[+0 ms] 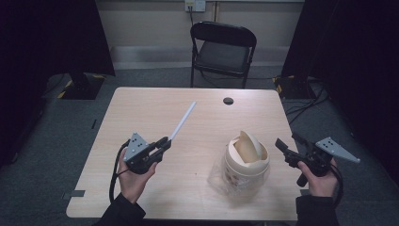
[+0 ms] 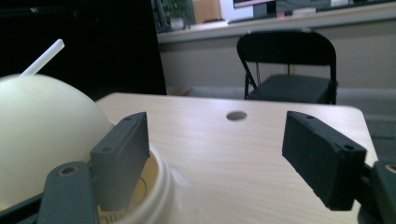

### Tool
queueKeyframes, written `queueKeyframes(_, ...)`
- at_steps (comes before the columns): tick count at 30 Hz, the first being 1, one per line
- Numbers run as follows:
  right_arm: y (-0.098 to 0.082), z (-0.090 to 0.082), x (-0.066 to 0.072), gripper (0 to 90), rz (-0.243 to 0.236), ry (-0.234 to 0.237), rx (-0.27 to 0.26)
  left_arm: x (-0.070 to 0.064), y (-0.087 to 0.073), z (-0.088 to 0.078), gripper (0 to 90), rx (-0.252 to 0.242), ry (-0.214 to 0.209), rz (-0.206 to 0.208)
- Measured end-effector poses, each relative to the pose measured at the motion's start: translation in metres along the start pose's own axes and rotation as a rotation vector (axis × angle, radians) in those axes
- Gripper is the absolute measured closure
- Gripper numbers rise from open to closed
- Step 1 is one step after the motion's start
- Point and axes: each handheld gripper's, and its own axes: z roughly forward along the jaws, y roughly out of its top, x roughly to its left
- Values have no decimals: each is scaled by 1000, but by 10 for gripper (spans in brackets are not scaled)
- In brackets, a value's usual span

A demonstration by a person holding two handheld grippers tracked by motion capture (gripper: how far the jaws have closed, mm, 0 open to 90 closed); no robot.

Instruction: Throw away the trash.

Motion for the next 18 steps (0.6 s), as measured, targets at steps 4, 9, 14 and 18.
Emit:
queueKeyframes(4, 7, 1, 13, 226, 2, 32, -51, -7, 12, -7, 792, -60, -10, 32)
queueKeyframes(9, 15, 1, 23, 239, 0, 68, -79, -12, 25, -11, 792, -114, -21, 55)
queueKeyframes(14, 27, 1, 36, 302, 6, 113, -126, -17, 35, -9, 792, -136, -41, 77)
queueKeyframes(18, 38, 5, 47, 307, 28, 171, -161, -24, 43, -6, 792, -159, -56, 85)
